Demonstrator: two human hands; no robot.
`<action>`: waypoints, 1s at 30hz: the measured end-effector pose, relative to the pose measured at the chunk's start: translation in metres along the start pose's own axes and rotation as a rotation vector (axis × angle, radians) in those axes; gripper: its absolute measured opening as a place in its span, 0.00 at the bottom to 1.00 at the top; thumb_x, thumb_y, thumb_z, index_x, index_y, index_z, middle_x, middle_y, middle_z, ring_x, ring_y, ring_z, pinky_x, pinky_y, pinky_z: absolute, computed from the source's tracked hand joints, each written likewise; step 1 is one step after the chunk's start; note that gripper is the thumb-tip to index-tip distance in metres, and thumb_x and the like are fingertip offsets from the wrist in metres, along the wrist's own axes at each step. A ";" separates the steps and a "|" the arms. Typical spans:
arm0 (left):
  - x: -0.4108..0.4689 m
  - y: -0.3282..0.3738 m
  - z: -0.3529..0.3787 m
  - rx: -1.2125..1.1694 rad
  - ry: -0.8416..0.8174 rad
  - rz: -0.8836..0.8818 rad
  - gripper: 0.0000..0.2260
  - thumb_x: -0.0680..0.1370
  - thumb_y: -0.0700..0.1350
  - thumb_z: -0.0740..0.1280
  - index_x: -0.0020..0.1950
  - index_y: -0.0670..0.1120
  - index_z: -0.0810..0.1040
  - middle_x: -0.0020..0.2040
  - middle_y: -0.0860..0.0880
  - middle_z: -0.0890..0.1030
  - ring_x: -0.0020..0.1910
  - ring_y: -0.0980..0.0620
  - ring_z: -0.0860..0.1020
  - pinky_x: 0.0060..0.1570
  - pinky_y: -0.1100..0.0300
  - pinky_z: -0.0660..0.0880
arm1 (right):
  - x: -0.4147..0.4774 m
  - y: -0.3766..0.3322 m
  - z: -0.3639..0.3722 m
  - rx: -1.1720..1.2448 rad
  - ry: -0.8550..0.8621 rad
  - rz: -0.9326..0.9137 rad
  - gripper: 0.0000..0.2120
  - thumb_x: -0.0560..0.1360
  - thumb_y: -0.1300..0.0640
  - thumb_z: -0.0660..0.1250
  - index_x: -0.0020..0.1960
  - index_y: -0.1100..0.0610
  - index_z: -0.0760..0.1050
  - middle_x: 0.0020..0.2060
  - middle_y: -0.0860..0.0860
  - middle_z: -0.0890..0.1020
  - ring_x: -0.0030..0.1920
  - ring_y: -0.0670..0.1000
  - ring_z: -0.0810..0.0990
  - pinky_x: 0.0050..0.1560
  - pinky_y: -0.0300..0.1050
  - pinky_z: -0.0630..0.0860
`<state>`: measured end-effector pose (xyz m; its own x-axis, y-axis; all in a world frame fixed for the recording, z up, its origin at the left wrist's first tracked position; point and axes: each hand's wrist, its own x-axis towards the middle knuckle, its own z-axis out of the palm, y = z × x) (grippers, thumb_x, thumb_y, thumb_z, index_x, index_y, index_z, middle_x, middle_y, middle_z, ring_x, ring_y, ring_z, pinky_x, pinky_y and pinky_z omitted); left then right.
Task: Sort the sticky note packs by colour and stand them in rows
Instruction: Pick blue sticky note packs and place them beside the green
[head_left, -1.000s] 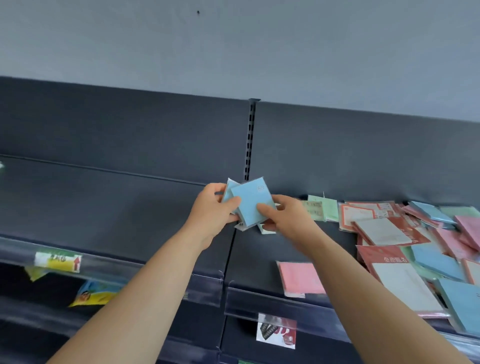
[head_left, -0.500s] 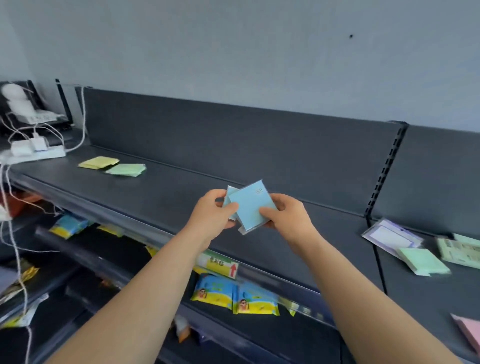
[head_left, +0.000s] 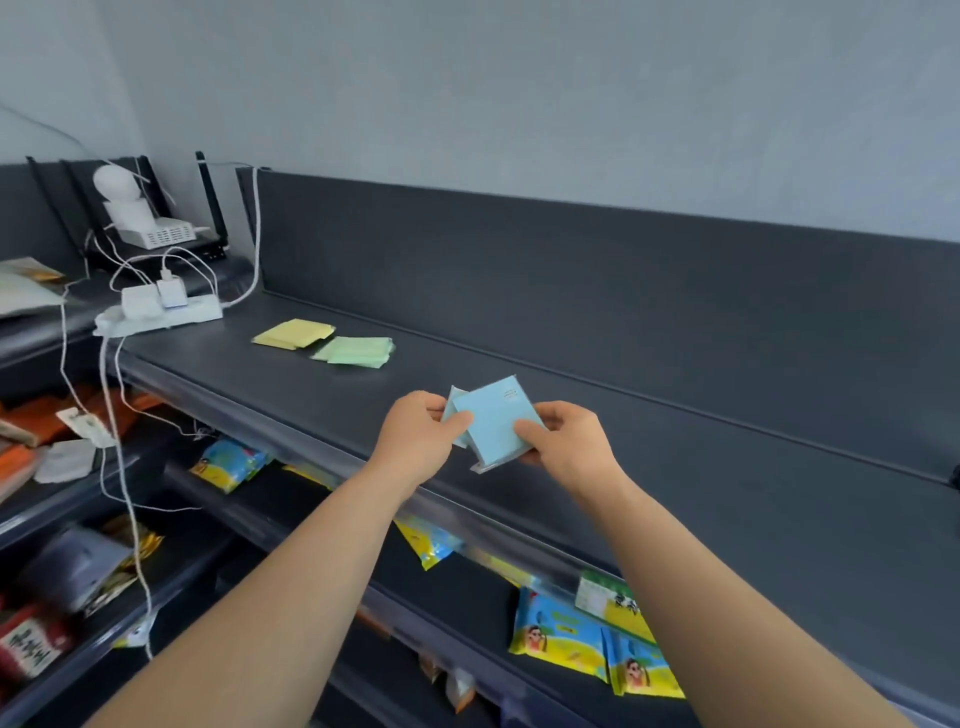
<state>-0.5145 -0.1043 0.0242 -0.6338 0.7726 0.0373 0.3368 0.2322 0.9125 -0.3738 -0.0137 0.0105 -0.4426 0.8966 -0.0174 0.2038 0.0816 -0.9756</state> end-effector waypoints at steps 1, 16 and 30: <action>0.011 -0.004 -0.002 0.007 0.004 -0.001 0.05 0.77 0.45 0.69 0.52 0.46 0.77 0.50 0.49 0.82 0.50 0.50 0.81 0.56 0.48 0.78 | 0.009 0.000 0.006 0.001 -0.005 0.000 0.07 0.77 0.63 0.65 0.54 0.59 0.75 0.48 0.52 0.83 0.46 0.51 0.84 0.49 0.48 0.82; 0.153 -0.044 -0.021 0.181 0.062 0.035 0.11 0.78 0.43 0.65 0.39 0.39 0.70 0.34 0.46 0.70 0.32 0.52 0.64 0.33 0.59 0.61 | 0.137 0.000 0.082 -0.247 -0.004 -0.007 0.15 0.77 0.58 0.64 0.62 0.56 0.73 0.55 0.50 0.79 0.49 0.50 0.79 0.43 0.42 0.77; 0.189 -0.070 -0.026 0.445 -0.077 0.190 0.20 0.82 0.49 0.60 0.72 0.41 0.69 0.66 0.43 0.75 0.65 0.45 0.71 0.63 0.55 0.67 | 0.149 0.008 0.114 -0.476 0.132 0.055 0.14 0.76 0.48 0.63 0.58 0.52 0.78 0.53 0.51 0.80 0.56 0.55 0.75 0.57 0.54 0.76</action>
<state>-0.6756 0.0099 -0.0222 -0.4846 0.8633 0.1408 0.7171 0.2999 0.6291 -0.5377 0.0711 -0.0244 -0.3118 0.9501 -0.0085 0.6136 0.1945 -0.7652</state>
